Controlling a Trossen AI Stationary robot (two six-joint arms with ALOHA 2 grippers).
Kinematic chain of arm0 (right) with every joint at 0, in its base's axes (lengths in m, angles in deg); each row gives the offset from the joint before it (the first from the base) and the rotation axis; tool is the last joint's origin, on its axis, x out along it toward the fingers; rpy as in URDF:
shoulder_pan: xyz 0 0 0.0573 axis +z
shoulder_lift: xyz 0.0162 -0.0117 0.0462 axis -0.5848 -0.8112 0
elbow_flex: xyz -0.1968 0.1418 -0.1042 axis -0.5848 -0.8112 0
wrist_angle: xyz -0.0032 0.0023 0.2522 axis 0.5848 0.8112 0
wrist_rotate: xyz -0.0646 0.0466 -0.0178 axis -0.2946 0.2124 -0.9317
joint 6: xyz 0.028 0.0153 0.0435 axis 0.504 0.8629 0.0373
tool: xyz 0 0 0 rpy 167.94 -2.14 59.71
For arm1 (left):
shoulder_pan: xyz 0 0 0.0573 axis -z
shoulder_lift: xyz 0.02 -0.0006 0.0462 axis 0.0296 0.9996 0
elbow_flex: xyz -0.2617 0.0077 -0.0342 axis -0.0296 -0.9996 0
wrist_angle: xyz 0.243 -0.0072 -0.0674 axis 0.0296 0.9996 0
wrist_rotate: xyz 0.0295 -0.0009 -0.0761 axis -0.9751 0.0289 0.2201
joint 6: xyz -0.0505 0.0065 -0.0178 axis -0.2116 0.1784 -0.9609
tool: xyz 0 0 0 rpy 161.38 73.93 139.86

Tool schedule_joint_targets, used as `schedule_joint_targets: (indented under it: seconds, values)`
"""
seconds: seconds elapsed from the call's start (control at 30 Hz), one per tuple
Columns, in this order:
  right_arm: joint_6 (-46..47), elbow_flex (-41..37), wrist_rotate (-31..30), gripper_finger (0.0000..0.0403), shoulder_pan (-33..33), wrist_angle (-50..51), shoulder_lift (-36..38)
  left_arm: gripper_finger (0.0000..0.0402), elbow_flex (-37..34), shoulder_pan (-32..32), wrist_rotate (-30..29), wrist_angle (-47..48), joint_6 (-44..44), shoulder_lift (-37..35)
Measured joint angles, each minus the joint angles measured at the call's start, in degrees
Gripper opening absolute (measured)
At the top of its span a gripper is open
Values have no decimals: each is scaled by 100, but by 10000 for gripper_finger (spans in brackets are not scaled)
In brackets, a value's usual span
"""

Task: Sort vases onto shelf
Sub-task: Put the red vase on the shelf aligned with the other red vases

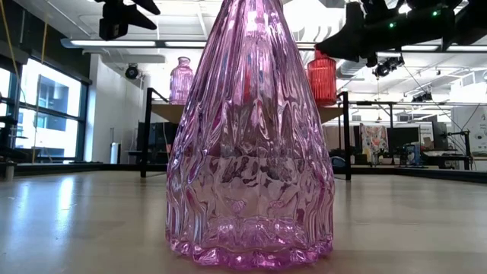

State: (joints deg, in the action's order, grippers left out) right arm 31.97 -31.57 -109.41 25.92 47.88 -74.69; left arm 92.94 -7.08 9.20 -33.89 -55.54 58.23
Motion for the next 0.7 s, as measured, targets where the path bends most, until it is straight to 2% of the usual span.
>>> schedule_joint_targets:
  seconds: [0.17,0.4,0.7]
  values:
    - [145,0,-205,73,-34,-57,-171,117,0,0,0,1,0,0]
    - [126,13,-153,73,-39,-552,-594,117,0,0,0,1,0,0]
    - [0,23,-303,73,-39,-640,-707,117,0,0,0,2,0,0]
